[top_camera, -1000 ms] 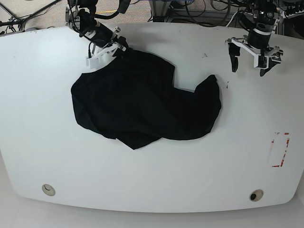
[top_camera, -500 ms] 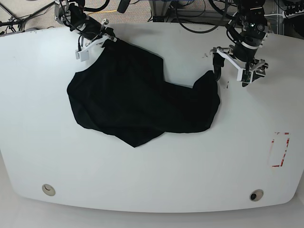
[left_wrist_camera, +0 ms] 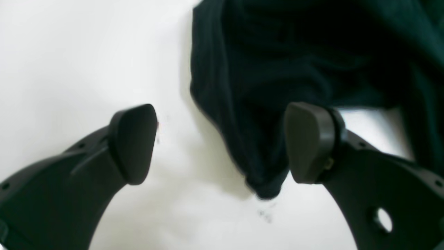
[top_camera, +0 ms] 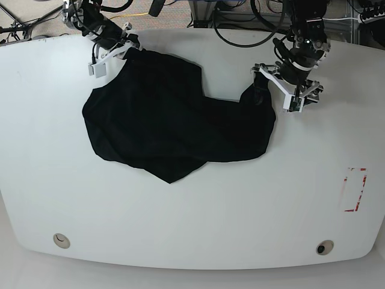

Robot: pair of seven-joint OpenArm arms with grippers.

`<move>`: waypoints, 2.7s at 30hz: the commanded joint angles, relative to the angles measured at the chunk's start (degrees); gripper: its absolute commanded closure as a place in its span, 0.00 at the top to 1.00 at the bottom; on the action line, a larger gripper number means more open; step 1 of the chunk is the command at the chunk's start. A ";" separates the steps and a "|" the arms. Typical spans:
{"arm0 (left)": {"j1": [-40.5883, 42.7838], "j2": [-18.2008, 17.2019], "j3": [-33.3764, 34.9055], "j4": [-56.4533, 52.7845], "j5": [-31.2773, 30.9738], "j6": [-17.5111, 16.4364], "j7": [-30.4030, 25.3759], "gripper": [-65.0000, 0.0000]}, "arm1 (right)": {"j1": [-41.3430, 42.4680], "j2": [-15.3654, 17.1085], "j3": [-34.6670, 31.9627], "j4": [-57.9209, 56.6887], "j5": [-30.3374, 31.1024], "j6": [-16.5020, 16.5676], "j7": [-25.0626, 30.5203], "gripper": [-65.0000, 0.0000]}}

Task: Fold the T-shirt properly
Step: 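Grasp the T-shirt edges with both grippers, then lift the T-shirt with both grippers and swing it through the air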

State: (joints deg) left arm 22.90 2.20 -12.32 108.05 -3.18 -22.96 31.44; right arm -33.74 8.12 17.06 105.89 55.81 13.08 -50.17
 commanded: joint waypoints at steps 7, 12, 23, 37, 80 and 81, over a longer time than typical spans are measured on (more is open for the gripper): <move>-0.17 -0.31 2.69 -4.80 -0.47 -0.03 -1.16 0.83 | -0.07 0.36 0.30 1.15 1.02 0.59 0.55 0.00; -0.17 -0.31 2.78 -8.58 -0.47 -2.75 -1.16 0.82 | 0.20 0.36 0.30 1.15 0.94 0.59 0.55 0.00; -0.35 -1.89 2.60 -10.69 -0.47 -5.92 -1.16 0.21 | 0.37 0.36 0.39 0.97 0.85 0.59 0.55 0.00; 0.71 -8.48 -4.78 -5.32 -0.47 -6.01 -1.16 0.01 | 1.16 5.81 8.48 0.62 0.76 0.59 0.55 0.00; -25.49 -16.22 -14.54 5.14 14.48 -5.65 -0.36 0.01 | 29.82 11.18 14.02 -5.97 1.11 11.40 0.37 0.00; -26.46 -16.22 -13.13 5.14 15.18 -5.65 1.22 0.01 | 31.32 11.62 12.87 -6.94 1.11 11.40 0.37 0.00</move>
State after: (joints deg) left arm -1.96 -12.99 -26.61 112.16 11.22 -29.58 32.75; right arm -5.50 18.41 31.16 99.15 55.61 23.99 -51.53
